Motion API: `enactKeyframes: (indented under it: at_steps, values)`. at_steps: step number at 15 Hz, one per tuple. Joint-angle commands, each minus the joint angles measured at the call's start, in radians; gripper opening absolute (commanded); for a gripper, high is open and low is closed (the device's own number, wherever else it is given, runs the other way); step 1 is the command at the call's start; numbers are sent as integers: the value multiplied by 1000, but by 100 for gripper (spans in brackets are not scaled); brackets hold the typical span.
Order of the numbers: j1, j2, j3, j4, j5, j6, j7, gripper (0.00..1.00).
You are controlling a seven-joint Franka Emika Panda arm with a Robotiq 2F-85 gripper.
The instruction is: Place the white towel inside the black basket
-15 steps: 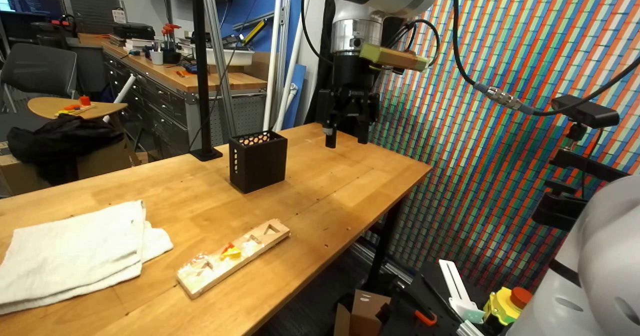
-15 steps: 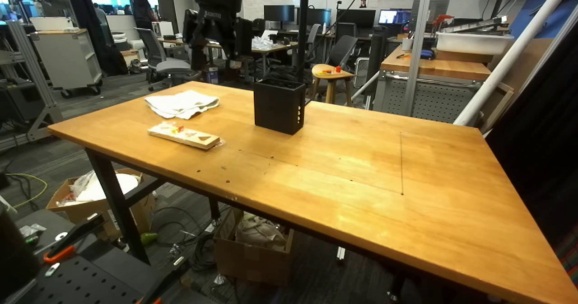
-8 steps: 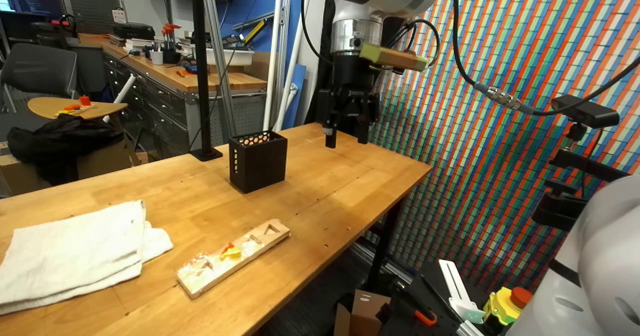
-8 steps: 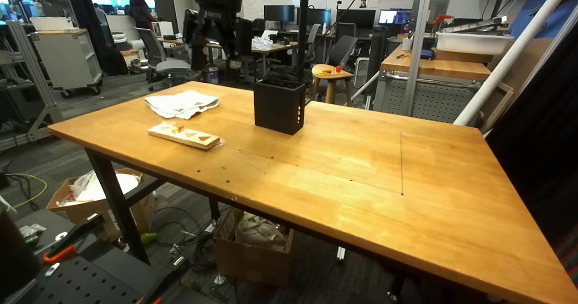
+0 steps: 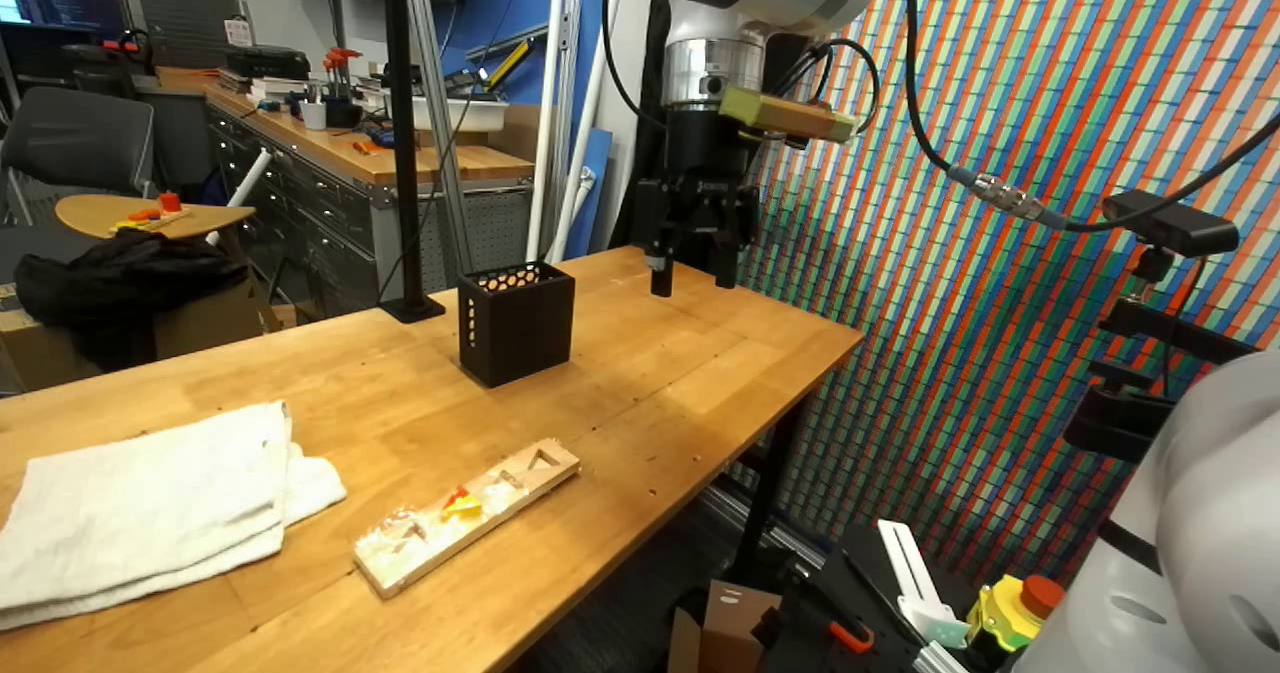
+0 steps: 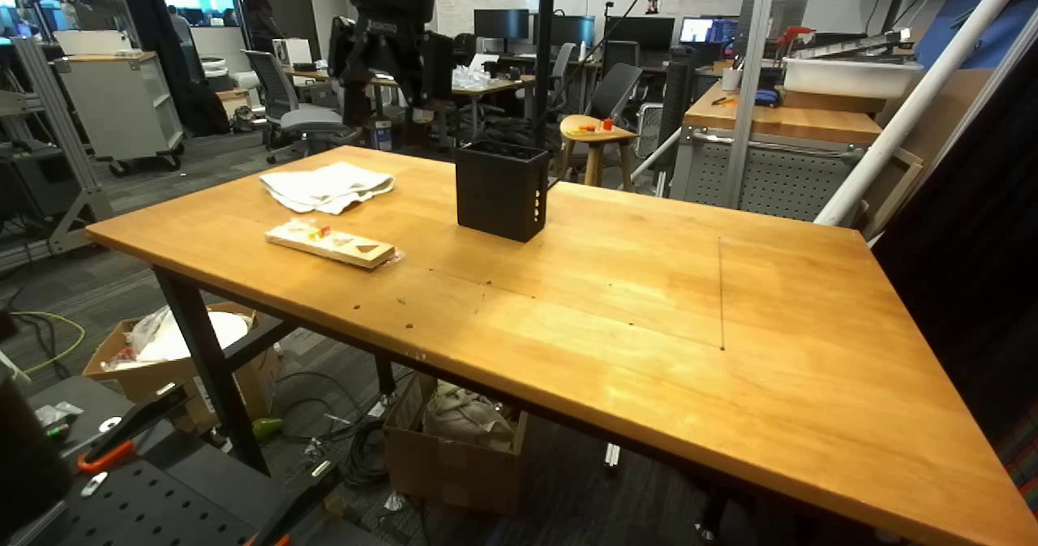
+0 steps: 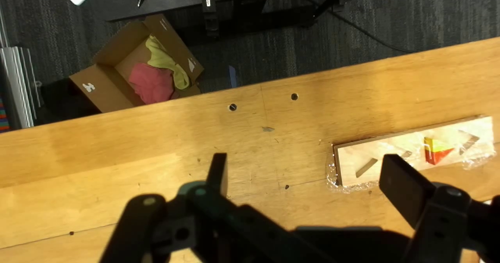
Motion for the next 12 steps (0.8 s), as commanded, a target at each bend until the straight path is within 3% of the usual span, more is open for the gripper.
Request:
enactKeyframes:
  at_steps: [1, 6, 12]
  values:
    - [-2, 0, 2, 1, 1, -2, -1, 100]
    - [27, 22, 44, 1, -1, 41, 24, 100]
    - [104, 105, 160, 37, -26, 221, 105, 100]
